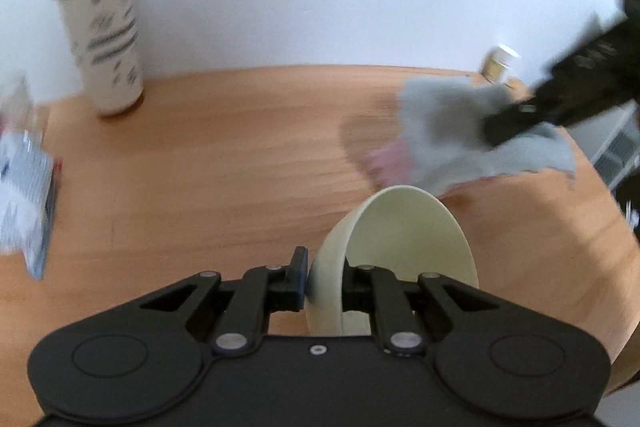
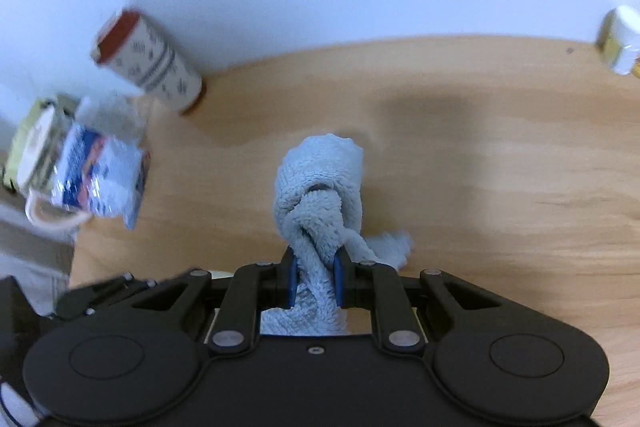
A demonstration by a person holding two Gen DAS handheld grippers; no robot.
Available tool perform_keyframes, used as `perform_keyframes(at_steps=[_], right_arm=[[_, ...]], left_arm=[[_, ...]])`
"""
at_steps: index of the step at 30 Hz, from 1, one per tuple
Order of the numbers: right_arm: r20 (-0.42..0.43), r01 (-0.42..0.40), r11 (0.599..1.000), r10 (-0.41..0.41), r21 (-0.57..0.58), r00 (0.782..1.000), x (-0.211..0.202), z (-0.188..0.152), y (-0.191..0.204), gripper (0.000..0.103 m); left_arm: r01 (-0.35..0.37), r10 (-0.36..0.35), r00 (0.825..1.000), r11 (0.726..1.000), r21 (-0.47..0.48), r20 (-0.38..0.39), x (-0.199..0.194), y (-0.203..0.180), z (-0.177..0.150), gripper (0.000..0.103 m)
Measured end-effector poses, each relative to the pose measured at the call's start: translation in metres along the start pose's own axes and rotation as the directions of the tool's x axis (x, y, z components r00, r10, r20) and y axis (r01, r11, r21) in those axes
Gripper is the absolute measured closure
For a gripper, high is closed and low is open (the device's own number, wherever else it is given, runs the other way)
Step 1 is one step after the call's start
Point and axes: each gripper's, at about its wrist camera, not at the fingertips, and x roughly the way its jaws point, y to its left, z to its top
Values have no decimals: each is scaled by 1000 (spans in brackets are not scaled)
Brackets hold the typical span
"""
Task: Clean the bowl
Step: 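Lift the cloth away from the bowl with the right gripper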
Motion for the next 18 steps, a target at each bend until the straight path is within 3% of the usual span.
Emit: perform_keyframes(at_steps=[3,6,12,16,18], right_arm=[[23,8,1000,-9,8,1000,-9,0,-5,84],[37,75,997,-74,-34,997,-15,-5,-5,84],[-14,117,991,-118,-72,993,-7,-20,-4,84],[-61,198,966,-211,-165,976,12,-40,4,84],[-78,197,964,-214,-180,974,18,-44,6,84]], left_arm=[[6,-10,999,993,-116,-33,6,18,-1,93],[17,-28,998,980,-197,-53,9,31,-3,93],[28,-56,994,962,-272,-96,12,41,-9,93],[39,-78,990,954,-298,-120,13,45,-15,92],[43,-86,988,950,-308,-128,13,46,-17,92]])
